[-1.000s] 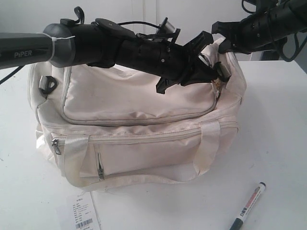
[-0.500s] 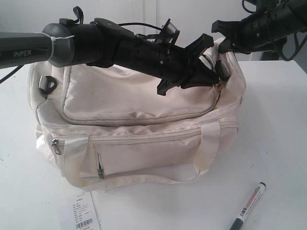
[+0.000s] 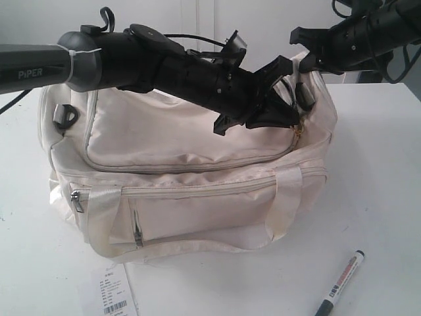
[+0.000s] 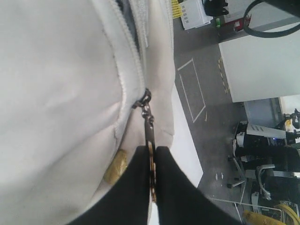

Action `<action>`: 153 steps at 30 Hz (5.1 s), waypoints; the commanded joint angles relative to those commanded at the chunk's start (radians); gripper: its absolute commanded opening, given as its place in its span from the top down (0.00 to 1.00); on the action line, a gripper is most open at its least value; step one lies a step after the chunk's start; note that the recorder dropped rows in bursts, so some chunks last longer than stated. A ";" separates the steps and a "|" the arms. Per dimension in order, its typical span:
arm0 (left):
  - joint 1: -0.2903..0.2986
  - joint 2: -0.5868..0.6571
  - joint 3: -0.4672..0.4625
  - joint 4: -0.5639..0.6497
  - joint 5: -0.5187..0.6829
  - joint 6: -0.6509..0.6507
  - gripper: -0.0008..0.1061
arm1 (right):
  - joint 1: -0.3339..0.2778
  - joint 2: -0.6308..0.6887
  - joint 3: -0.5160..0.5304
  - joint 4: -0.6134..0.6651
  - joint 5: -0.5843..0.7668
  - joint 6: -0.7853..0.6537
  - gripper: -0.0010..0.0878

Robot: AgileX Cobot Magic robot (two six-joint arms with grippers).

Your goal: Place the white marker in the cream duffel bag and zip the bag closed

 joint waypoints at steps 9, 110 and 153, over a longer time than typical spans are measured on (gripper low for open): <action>0.000 -0.001 0.000 0.006 0.008 0.004 0.99 | 0.000 0.000 0.000 0.000 0.004 0.000 0.99; 0.001 -0.138 0.000 0.339 0.229 -0.060 0.99 | 0.000 0.000 0.000 -0.004 0.043 0.019 0.99; 0.002 -0.197 0.000 0.518 0.140 -0.087 0.99 | 0.000 -0.219 0.002 -0.230 0.391 0.149 0.41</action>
